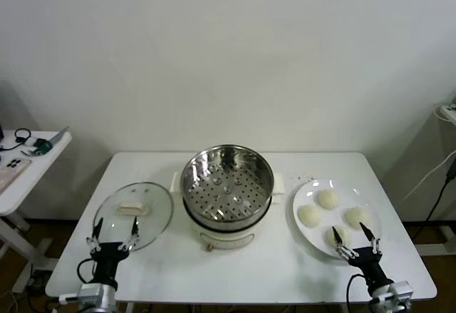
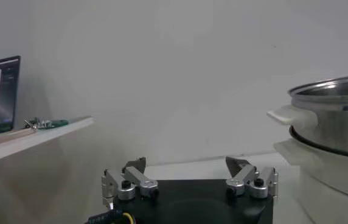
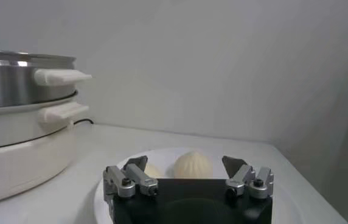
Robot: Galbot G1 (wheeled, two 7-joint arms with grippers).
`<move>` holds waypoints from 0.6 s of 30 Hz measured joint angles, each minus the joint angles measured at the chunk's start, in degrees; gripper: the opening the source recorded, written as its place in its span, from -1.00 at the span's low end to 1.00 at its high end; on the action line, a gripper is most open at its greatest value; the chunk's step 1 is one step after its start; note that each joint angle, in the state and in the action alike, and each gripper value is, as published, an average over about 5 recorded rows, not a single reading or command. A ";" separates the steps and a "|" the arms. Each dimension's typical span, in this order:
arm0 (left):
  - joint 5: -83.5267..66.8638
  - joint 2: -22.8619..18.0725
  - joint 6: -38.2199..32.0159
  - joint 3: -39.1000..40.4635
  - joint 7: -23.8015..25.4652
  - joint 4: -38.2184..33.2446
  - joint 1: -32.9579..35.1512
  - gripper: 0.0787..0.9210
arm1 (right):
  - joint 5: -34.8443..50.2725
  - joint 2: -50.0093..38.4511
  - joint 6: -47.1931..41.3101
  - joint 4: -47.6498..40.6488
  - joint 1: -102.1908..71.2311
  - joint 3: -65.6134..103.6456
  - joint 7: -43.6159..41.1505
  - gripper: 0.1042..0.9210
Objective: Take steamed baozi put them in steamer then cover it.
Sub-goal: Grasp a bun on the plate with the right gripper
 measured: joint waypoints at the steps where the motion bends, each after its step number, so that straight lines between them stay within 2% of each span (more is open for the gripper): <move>1: 0.04 0.01 -0.01 0.01 -0.07 0.03 -0.03 0.77 | -0.15 -0.24 -0.23 -0.02 0.28 0.02 -0.09 0.76; 5: 0.31 0.17 -0.09 0.17 -0.54 0.11 -0.21 0.77 | -1.42 -2.90 -2.81 -0.33 2.73 -0.22 -1.16 0.76; 10: 0.76 0.62 0.01 0.60 -1.38 -0.01 -0.10 0.77 | -3.94 -10.43 -9.17 -1.12 7.35 -2.07 -5.00 0.76; 18: 1.02 1.39 -0.04 1.36 -2.41 -0.51 0.16 0.77 | -9.34 -25.60 -16.24 -6.01 19.94 -11.39 -17.66 0.76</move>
